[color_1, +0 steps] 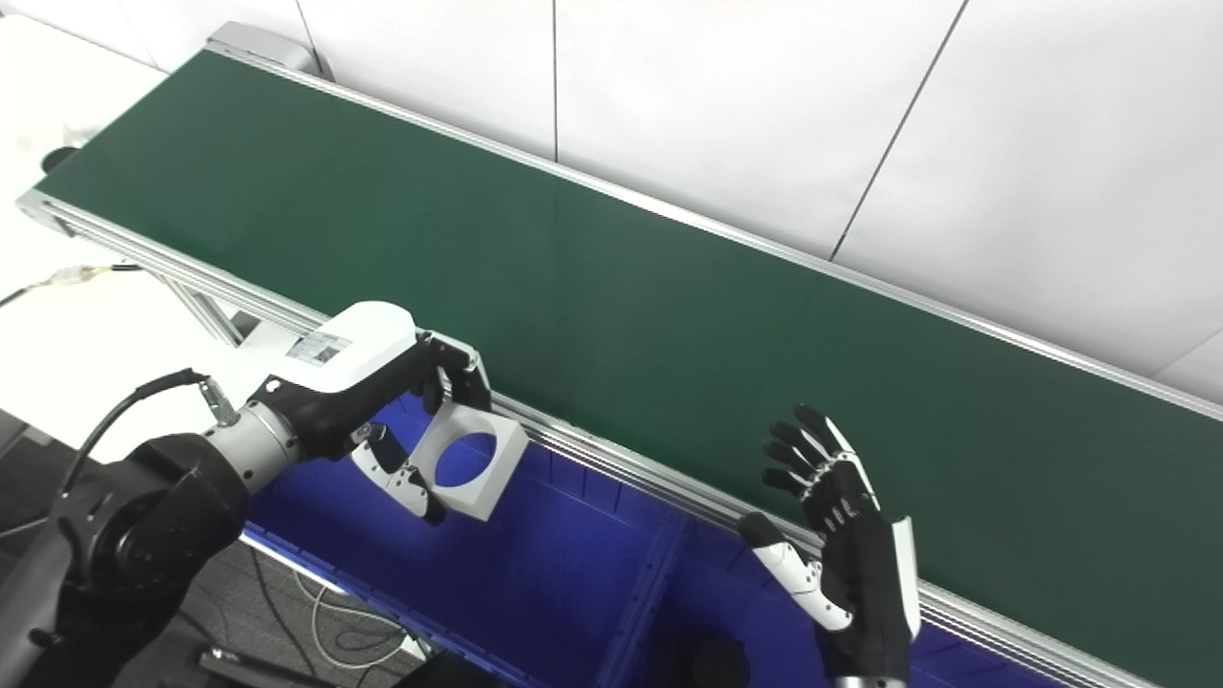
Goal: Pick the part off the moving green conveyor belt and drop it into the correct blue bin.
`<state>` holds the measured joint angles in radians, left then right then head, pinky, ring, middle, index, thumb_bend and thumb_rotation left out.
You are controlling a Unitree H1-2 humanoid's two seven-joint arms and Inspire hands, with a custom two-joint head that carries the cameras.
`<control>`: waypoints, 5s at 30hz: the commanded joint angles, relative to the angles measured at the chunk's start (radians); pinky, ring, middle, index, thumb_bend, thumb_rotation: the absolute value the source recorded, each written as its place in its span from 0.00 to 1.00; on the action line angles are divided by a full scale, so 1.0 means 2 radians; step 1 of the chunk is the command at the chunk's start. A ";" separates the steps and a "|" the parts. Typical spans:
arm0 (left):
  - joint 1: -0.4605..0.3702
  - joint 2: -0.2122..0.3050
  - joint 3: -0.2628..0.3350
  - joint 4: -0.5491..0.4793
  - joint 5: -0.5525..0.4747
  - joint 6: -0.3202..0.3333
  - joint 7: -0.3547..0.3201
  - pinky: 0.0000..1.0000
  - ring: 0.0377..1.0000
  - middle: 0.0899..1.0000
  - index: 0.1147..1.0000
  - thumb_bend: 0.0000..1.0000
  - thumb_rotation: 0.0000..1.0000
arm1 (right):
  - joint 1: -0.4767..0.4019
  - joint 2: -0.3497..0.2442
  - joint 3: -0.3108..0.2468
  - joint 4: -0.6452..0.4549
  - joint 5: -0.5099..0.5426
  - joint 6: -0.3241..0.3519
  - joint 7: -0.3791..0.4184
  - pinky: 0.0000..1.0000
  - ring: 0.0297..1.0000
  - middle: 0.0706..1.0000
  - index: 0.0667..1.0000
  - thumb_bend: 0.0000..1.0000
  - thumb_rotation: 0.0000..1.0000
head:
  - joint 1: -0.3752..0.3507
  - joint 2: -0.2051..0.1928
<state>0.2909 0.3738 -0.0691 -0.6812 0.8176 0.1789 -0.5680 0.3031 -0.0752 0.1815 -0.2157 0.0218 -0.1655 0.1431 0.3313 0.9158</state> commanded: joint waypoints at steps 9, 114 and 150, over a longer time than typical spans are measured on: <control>0.022 -0.008 0.015 0.066 0.003 -0.016 0.087 0.56 0.48 0.41 0.44 0.52 0.00 | 0.002 -0.001 -0.006 -0.027 0.013 -0.002 0.003 0.68 0.77 0.79 0.85 0.62 0.45 | -0.002 0.005; -0.066 -0.122 -0.020 0.463 -0.479 -0.319 0.143 0.77 0.77 0.76 0.79 0.72 0.95 | -0.013 0.067 0.037 0.127 -0.087 -0.108 -0.050 0.70 0.78 0.82 0.89 0.64 0.54 | -0.337 -0.132; -0.053 -0.156 0.107 0.473 -0.486 -0.324 0.013 0.73 0.74 0.75 0.78 0.81 0.87 | 0.010 0.097 0.045 0.124 -0.157 -0.145 -0.138 0.70 0.78 0.79 0.82 0.56 0.57 | -0.364 -0.124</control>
<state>0.1775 0.0630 0.1440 0.2965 -0.1608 -0.4743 -0.5279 0.3063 0.0785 0.2604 0.0776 -0.2799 -0.3968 -0.1040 -0.4065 0.6627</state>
